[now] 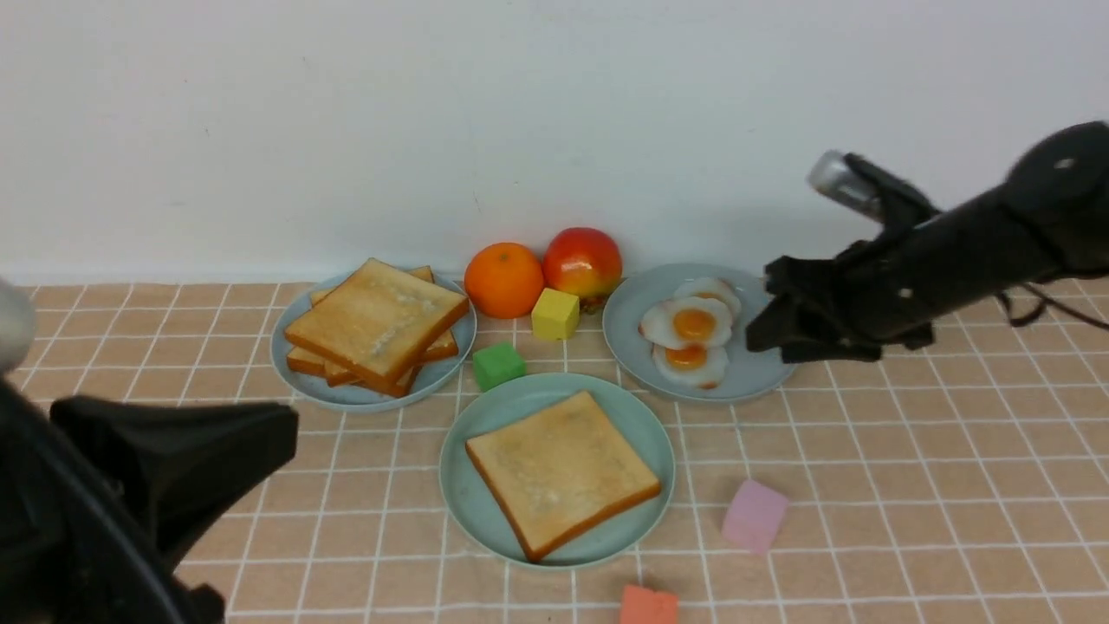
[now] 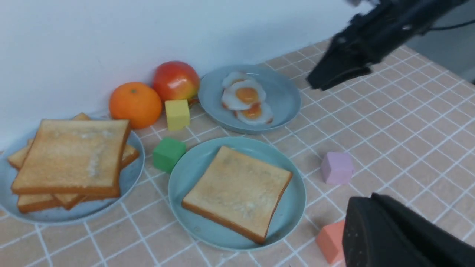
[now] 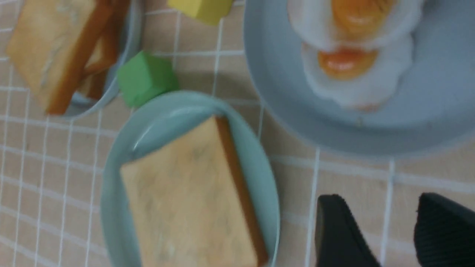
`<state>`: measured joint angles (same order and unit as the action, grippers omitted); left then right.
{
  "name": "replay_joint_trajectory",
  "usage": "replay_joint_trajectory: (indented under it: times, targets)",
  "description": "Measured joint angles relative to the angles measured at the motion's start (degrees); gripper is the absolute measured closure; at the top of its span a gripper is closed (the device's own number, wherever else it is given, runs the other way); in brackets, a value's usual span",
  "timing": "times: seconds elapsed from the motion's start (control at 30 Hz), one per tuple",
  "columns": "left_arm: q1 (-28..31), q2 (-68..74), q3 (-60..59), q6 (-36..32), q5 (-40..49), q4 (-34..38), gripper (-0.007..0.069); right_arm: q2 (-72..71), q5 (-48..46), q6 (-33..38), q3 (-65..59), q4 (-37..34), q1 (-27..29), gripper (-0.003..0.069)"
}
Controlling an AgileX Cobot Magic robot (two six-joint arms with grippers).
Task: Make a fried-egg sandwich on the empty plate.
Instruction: Use the right arm to grab a fried egg
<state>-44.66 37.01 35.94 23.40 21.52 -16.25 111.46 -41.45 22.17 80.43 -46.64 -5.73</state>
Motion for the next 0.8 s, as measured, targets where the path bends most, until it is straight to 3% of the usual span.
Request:
replay_joint_trajectory:
  times: [0.37,0.8]
  targets:
    - [0.0,-0.42,-0.23,1.39,-1.38,-0.65,0.0638,16.69,0.46,-4.17,14.83,-3.73,0.0,0.0193]
    - [0.0,-0.42,-0.23,1.71,-0.69,-0.65,0.0638,17.73,7.73,-5.67,15.43,-7.63,0.0,0.0183]
